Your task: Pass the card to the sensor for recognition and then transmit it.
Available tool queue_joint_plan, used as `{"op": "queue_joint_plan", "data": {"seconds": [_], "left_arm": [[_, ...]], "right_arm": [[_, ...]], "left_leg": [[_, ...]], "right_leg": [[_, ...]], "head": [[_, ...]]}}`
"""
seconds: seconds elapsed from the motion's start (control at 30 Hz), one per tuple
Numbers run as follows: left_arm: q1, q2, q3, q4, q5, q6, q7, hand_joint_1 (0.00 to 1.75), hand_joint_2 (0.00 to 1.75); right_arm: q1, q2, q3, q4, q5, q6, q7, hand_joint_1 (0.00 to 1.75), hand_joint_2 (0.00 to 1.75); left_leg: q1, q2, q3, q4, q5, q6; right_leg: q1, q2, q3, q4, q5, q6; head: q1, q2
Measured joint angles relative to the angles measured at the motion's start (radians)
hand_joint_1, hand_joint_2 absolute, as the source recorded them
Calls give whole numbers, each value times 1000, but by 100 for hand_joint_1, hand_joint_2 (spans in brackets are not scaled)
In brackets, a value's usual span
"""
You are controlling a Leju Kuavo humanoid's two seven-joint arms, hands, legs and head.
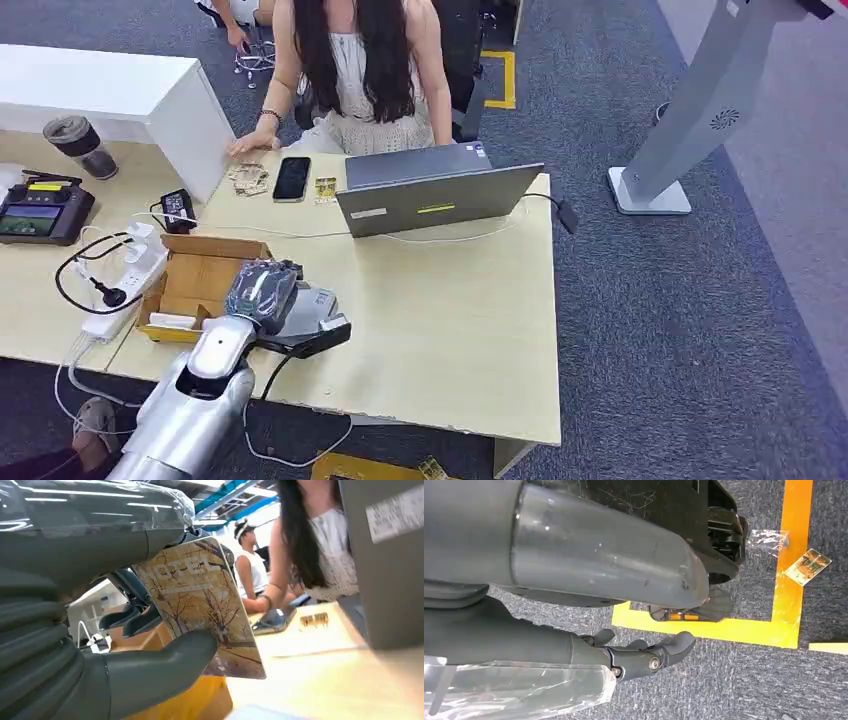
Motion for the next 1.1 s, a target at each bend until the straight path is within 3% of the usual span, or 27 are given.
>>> {"op": "queue_joint_plan", "data": {"seconds": [1.1], "left_arm": [[12,-1,-21,104,-7,-8,2,175,175]], "right_arm": [[0,3,3,0,14,0,1,0,0]], "left_leg": [[0,0,1,0,0,0]], "right_leg": [[0,0,1,0,0,0]], "head": [[0,0]]}}
